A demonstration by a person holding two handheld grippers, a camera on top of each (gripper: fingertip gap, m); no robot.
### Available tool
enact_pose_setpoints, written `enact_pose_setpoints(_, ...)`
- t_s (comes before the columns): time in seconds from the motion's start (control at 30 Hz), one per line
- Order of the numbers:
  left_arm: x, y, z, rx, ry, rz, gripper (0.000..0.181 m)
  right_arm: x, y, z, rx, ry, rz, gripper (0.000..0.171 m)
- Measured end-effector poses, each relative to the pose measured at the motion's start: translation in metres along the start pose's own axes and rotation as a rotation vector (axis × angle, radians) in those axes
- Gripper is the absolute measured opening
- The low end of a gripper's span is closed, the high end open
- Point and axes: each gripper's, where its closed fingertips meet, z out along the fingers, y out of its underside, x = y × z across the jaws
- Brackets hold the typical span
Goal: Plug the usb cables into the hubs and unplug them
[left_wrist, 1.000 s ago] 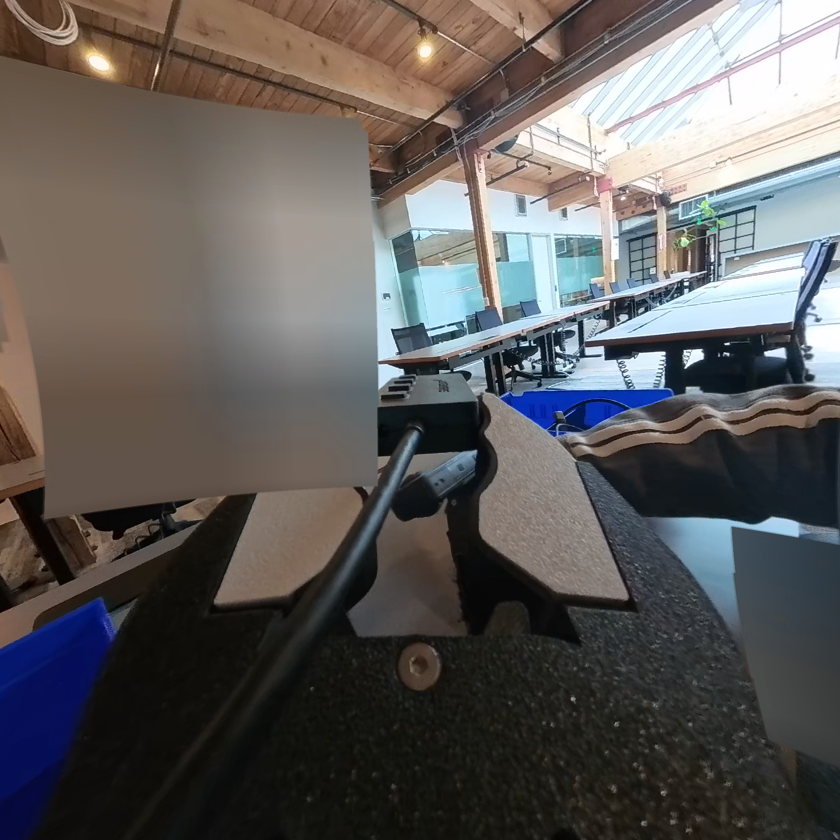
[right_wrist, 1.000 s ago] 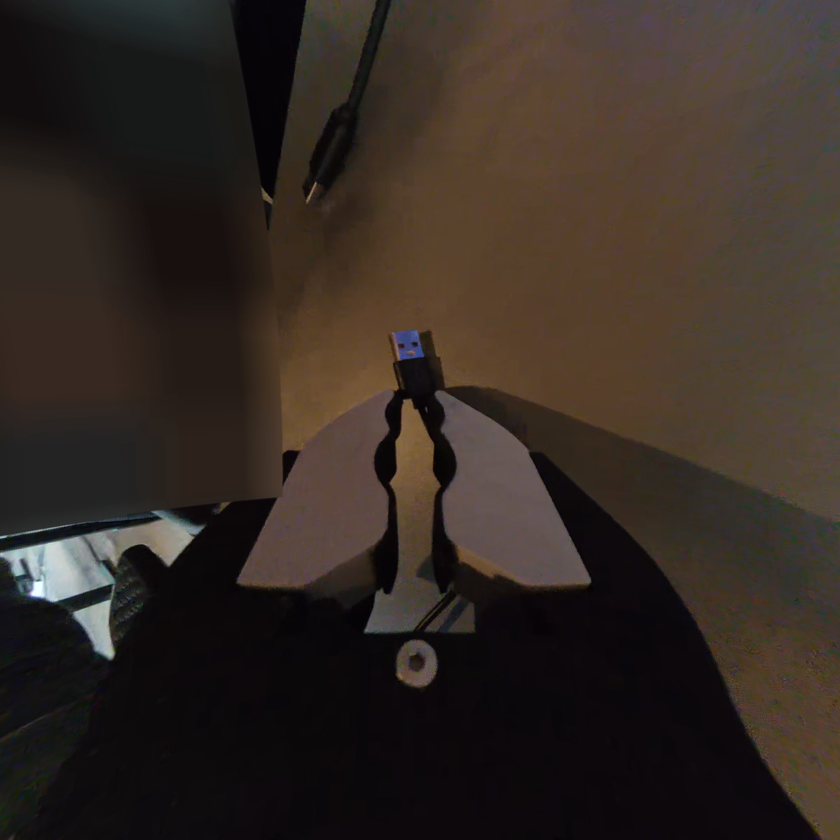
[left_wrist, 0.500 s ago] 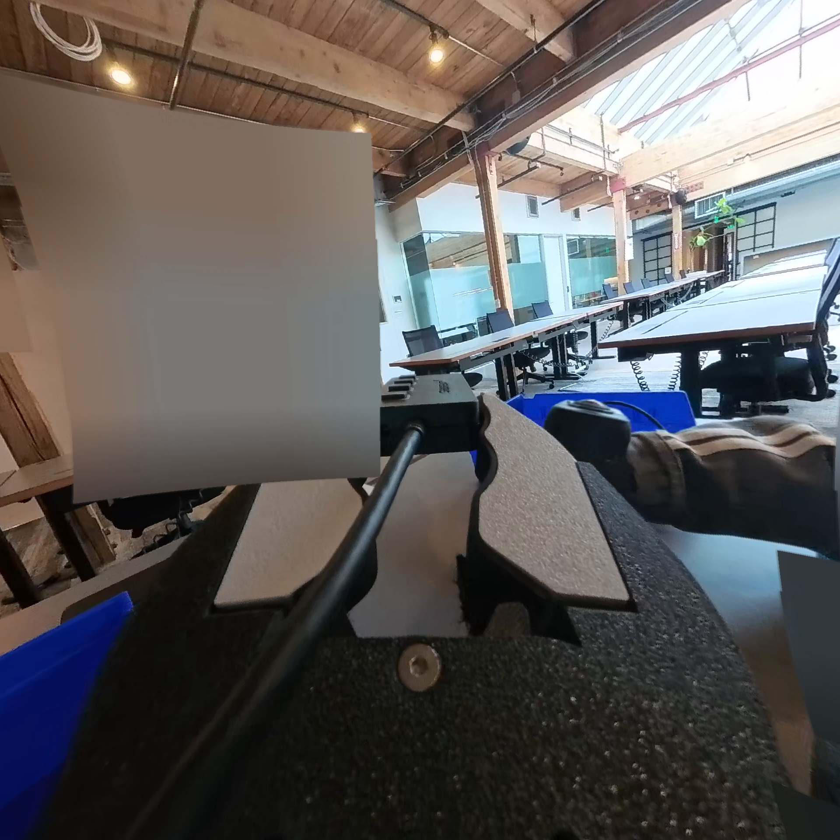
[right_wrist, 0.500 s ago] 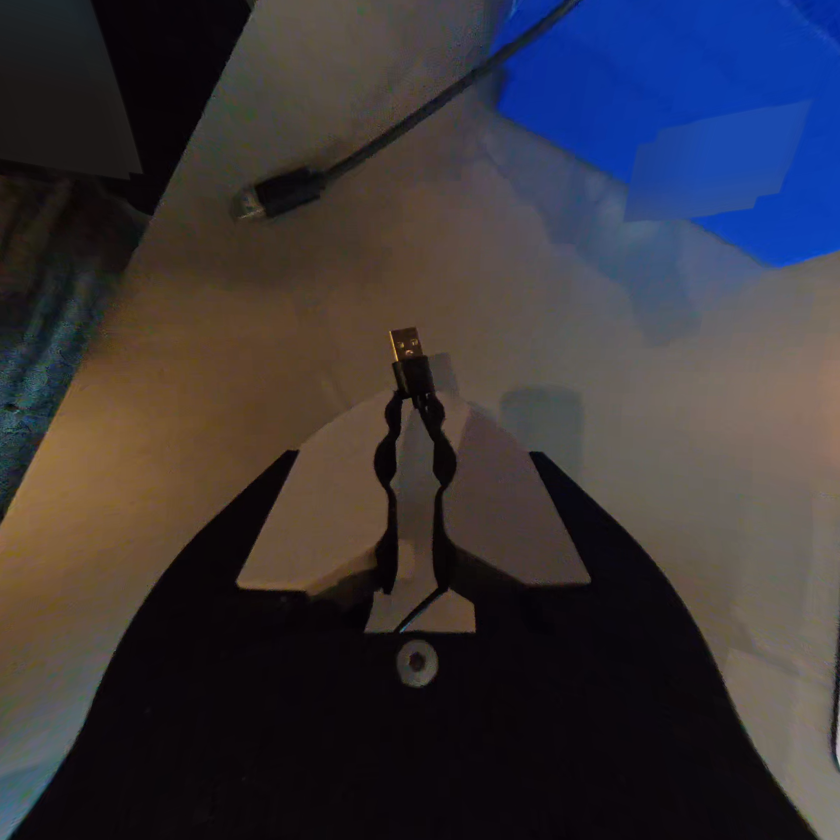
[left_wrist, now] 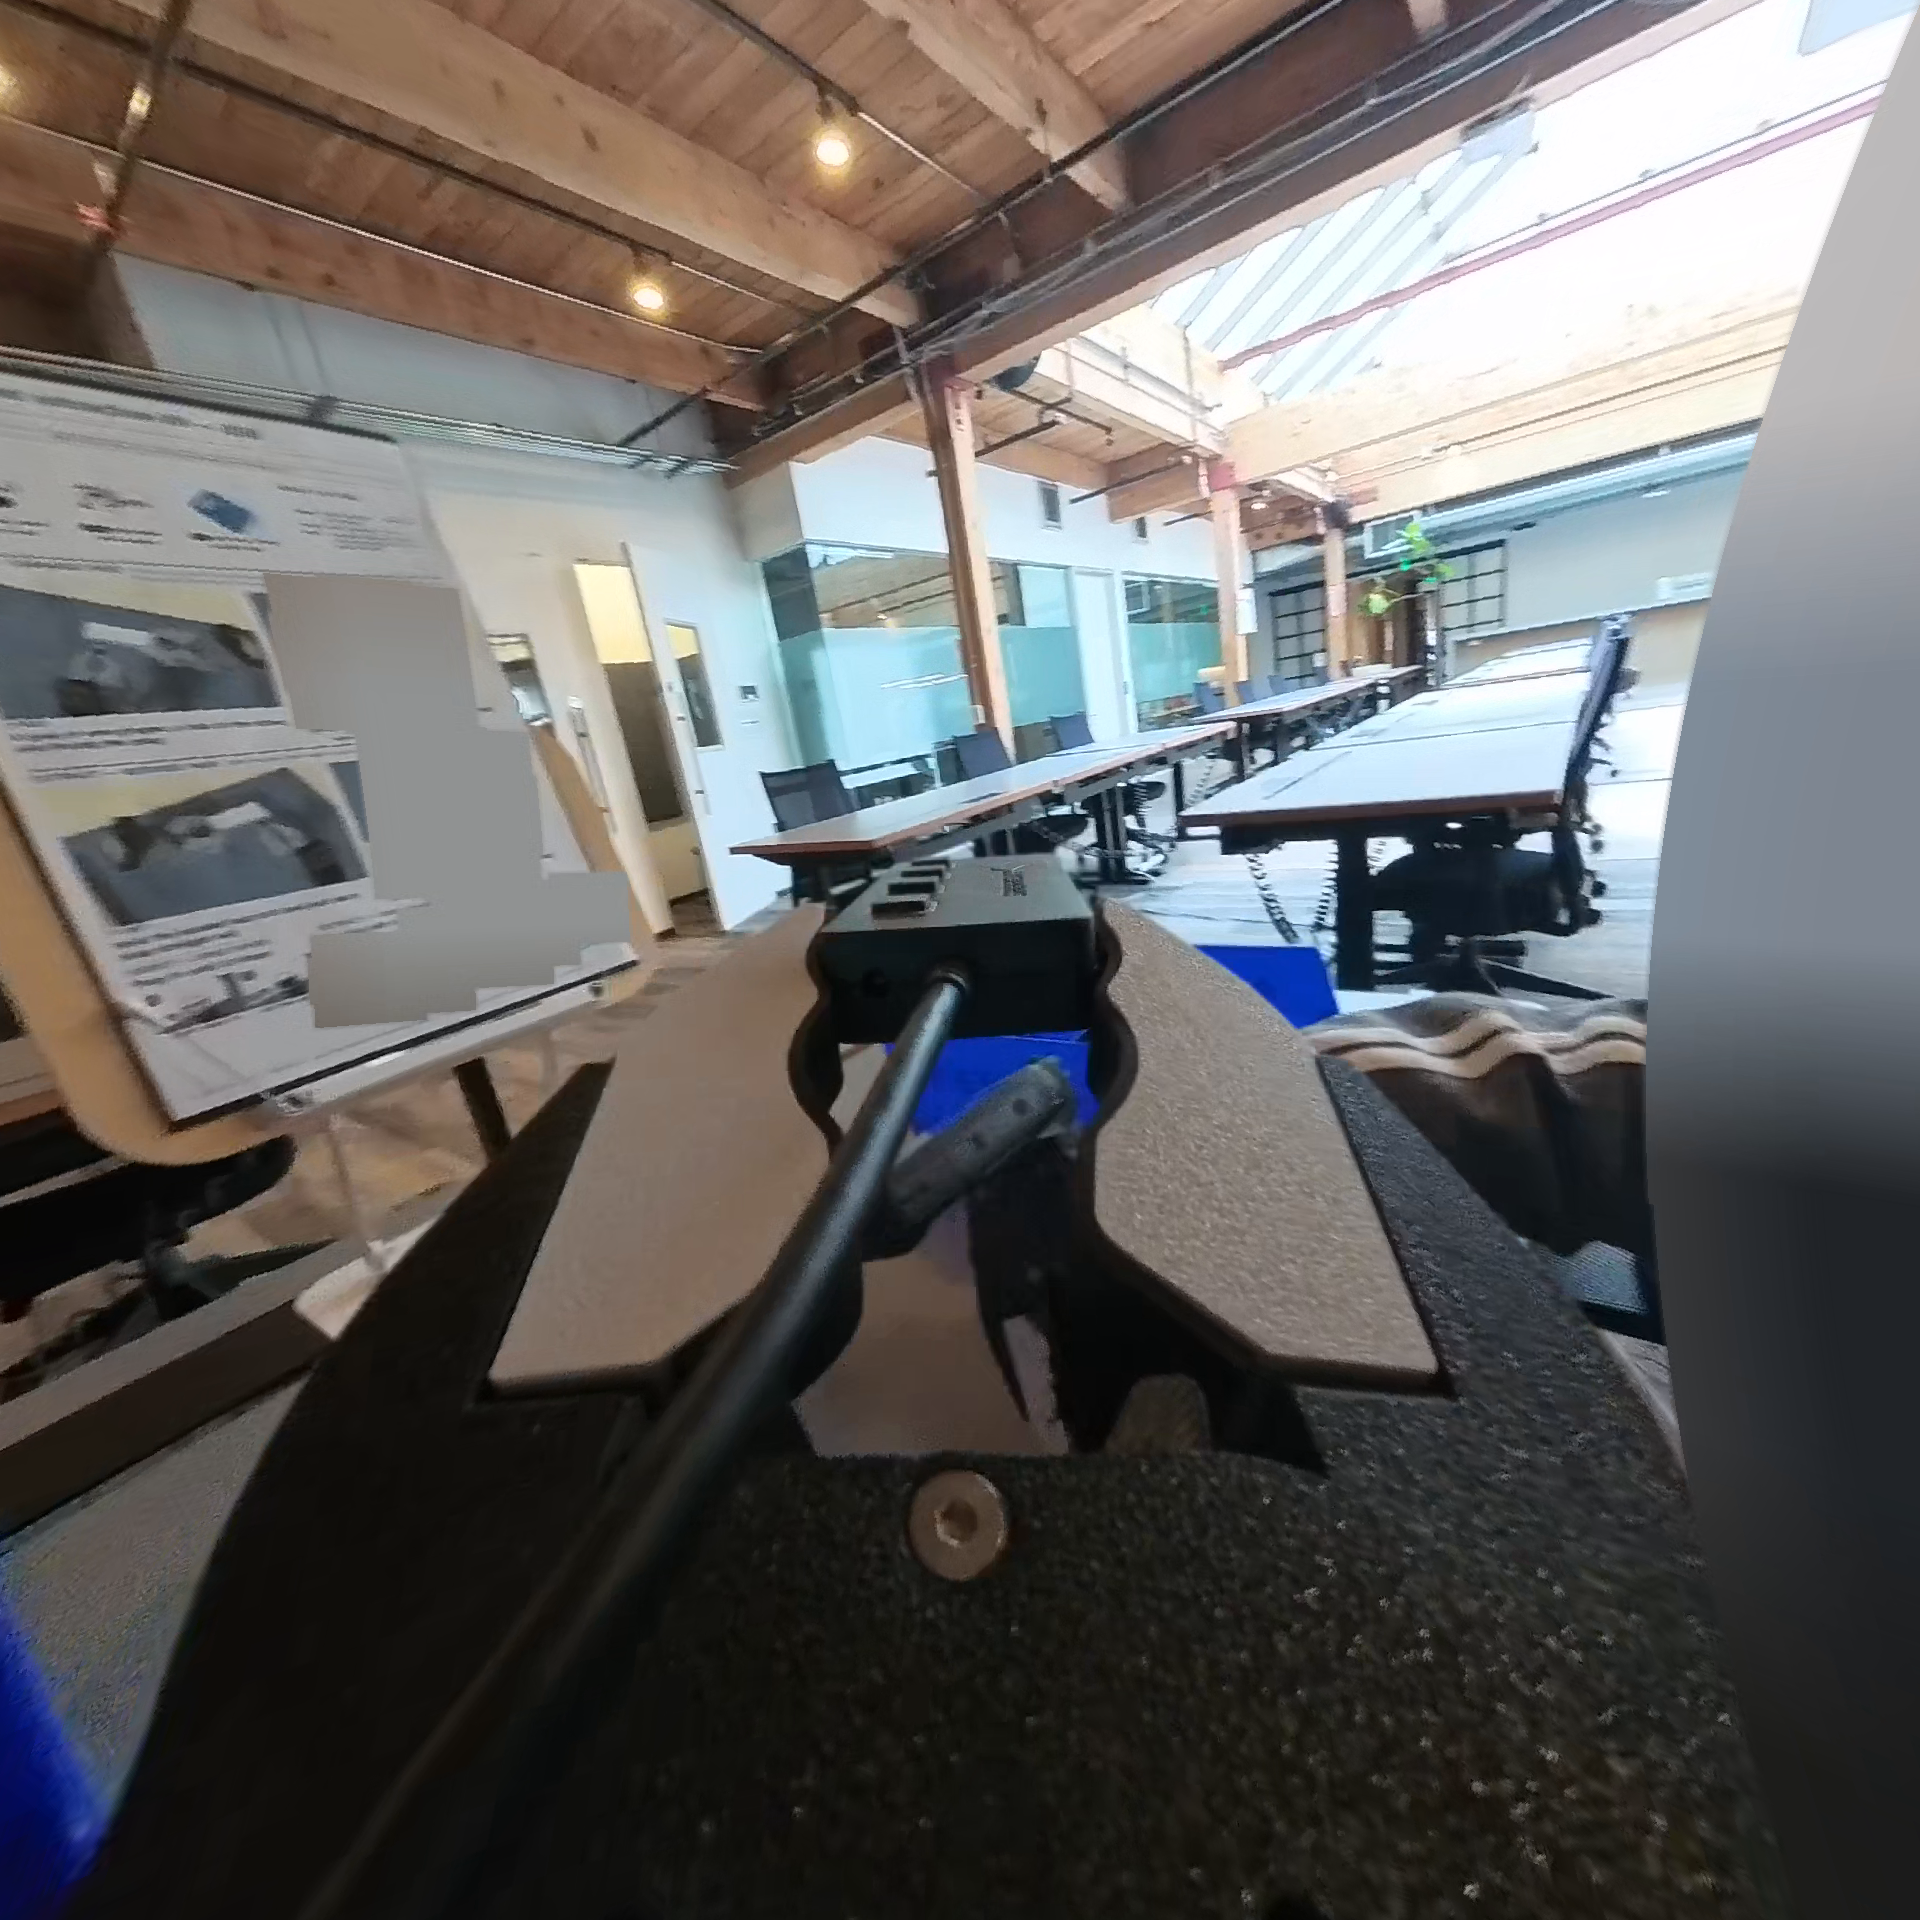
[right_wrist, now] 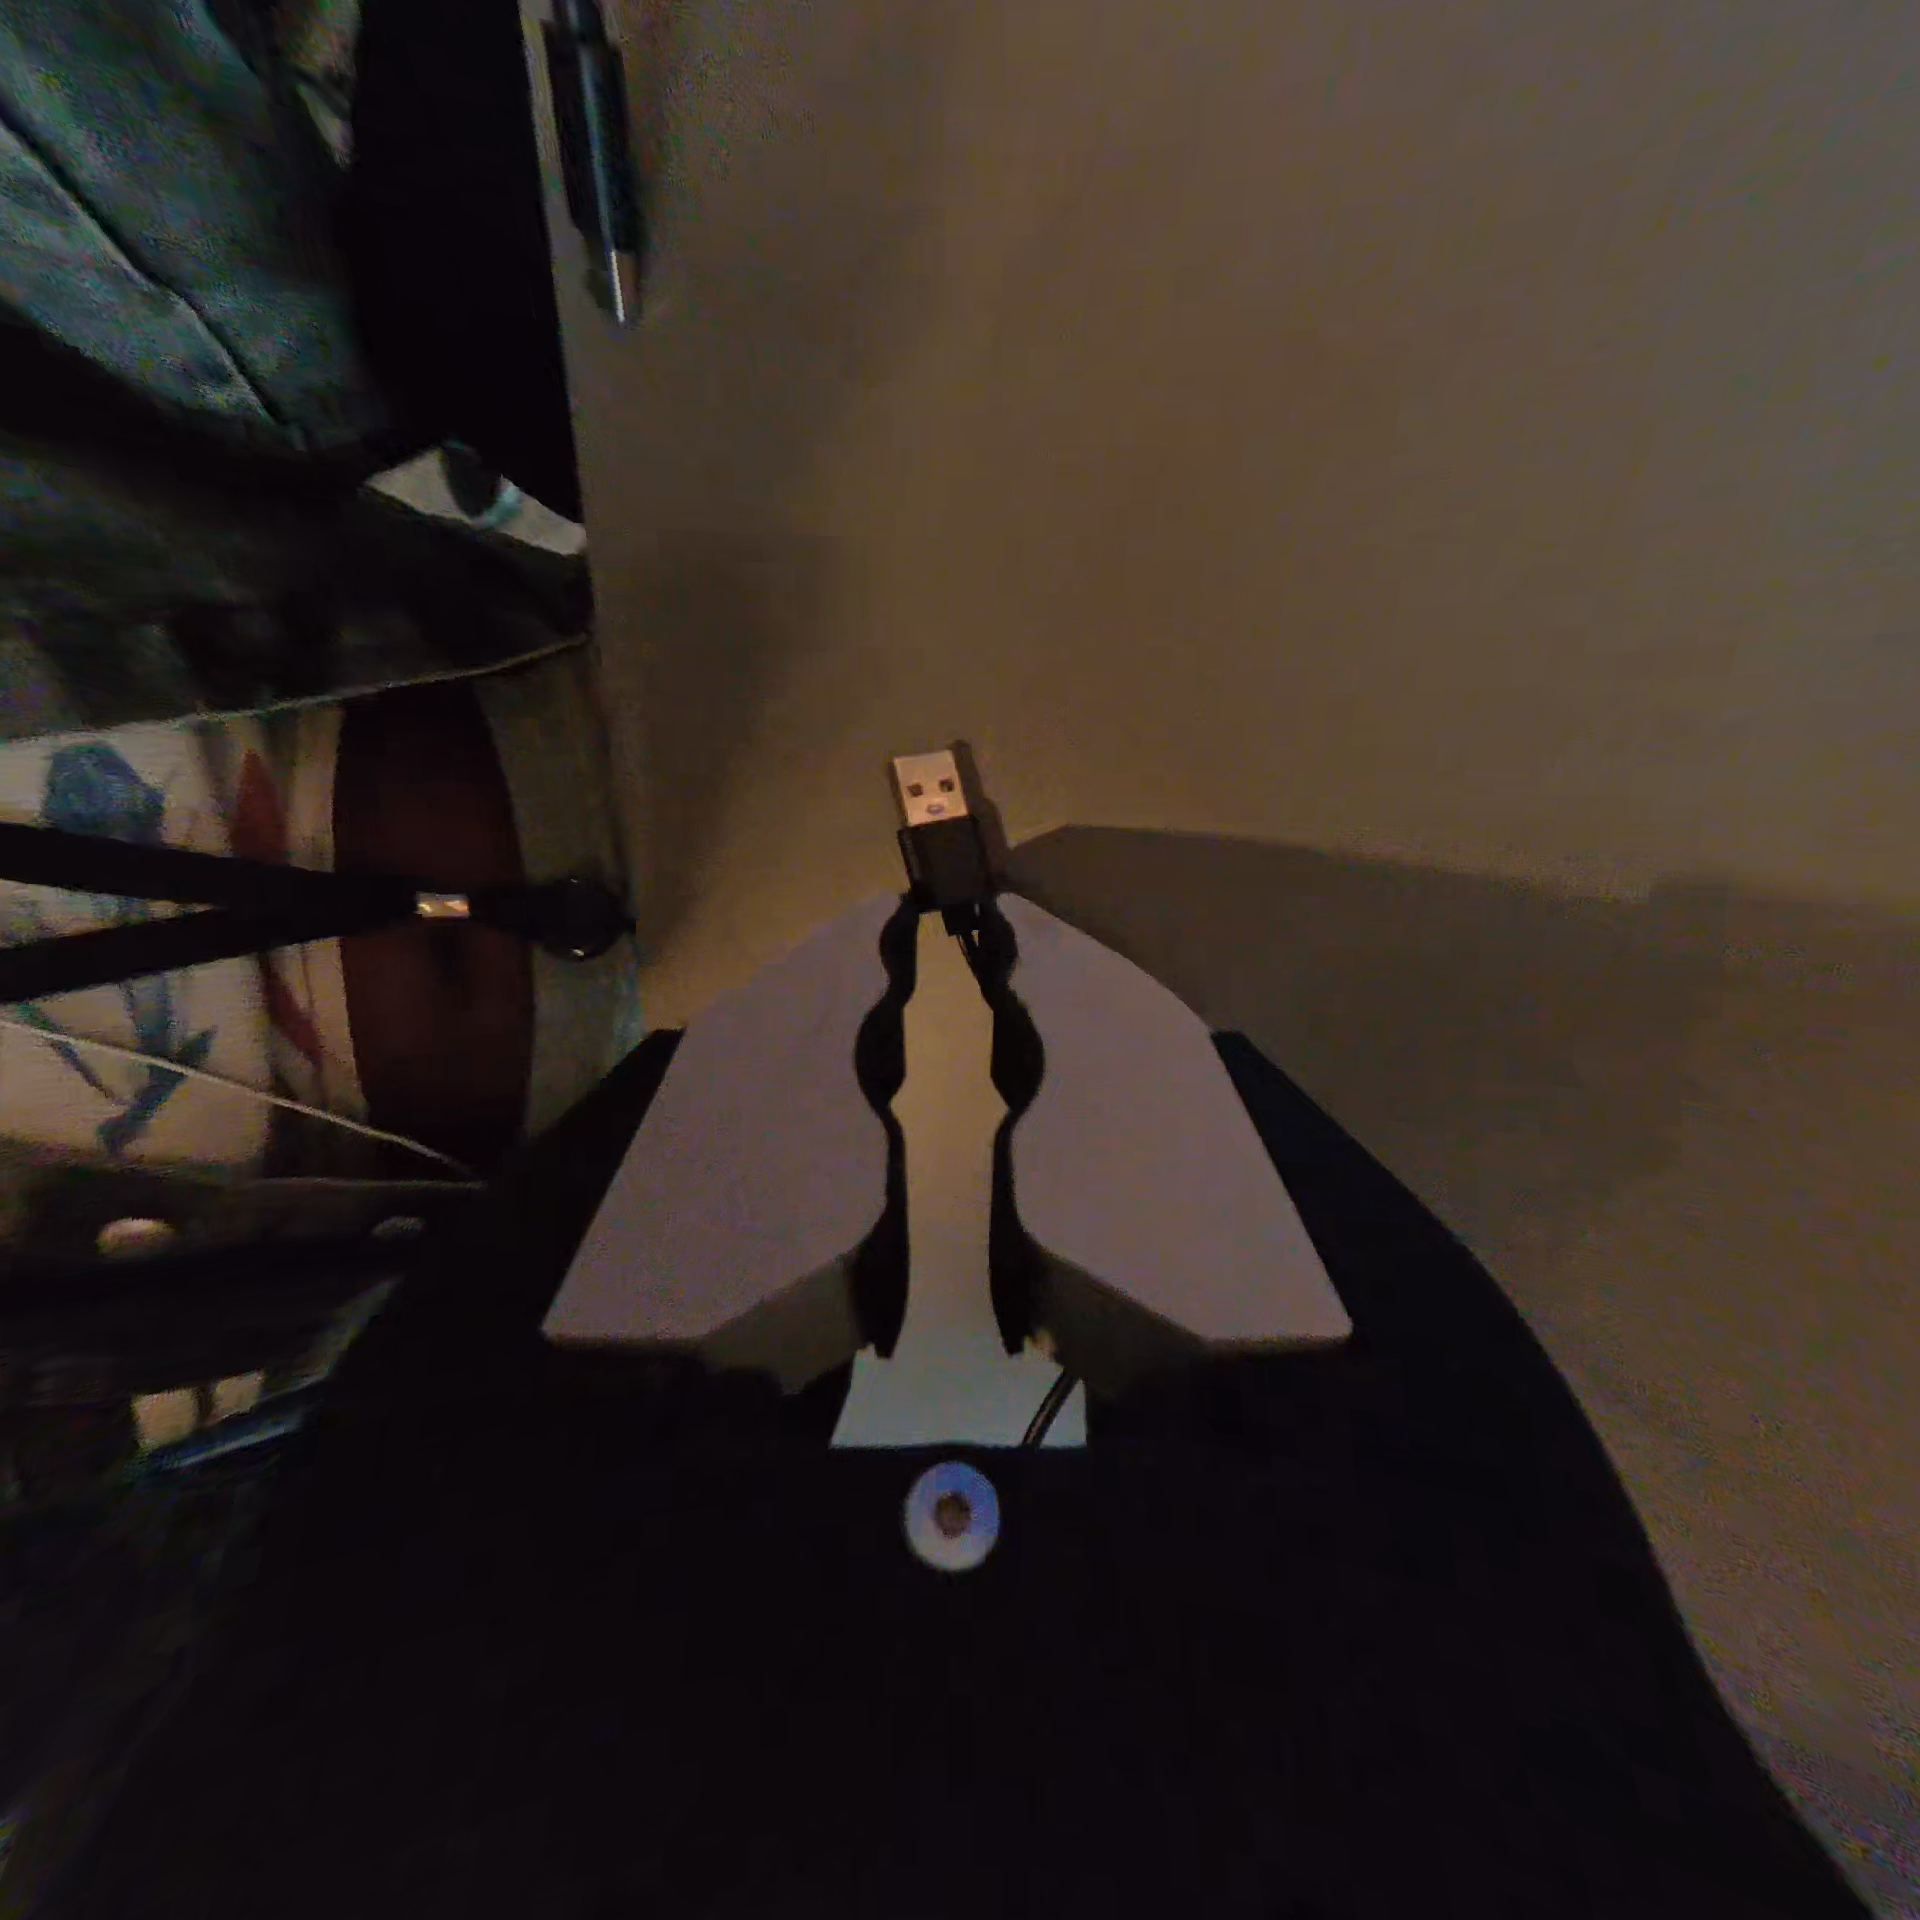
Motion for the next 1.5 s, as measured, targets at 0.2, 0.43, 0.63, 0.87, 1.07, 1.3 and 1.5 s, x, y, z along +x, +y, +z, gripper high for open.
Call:
enact_pose_setpoints(0.2,0.003,0.013,0.009,-0.010,0.049,-0.089,0.045,0.010,-0.012,-0.002,0.021,-0.126,0.195,0.010)
enact_pose_setpoints(0.43,0.002,0.020,0.011,-0.038,0.046,-0.056,0.045,0.029,-0.028,-0.018,0.049,-0.063,0.243,0.045)
enact_pose_setpoints(0.63,0.001,0.016,0.007,-0.027,0.043,-0.047,0.044,0.037,-0.061,-0.078,0.312,0.667,-0.325,0.048)
enact_pose_setpoints(0.87,0.009,0.015,0.012,-0.026,0.063,-0.030,0.044,0.003,-0.002,-0.050,0.069,1.222,-1.225,0.000)
enact_pose_setpoints(1.07,0.015,0.018,0.015,-0.047,0.072,0.011,0.044,0.038,0.004,-0.043,0.013,1.070,-1.113,0.034)
enact_pose_setpoints(1.3,0.002,0.021,0.010,-0.044,0.049,-0.001,0.044,0.033,0.012,-0.058,0.006,0.847,-0.971,0.037)
enact_pose_setpoints(1.5,0.003,0.022,0.010,-0.051,0.050,0.016,0.044,0.050,-0.007,-0.029,-0.050,0.777,-1.001,0.007)
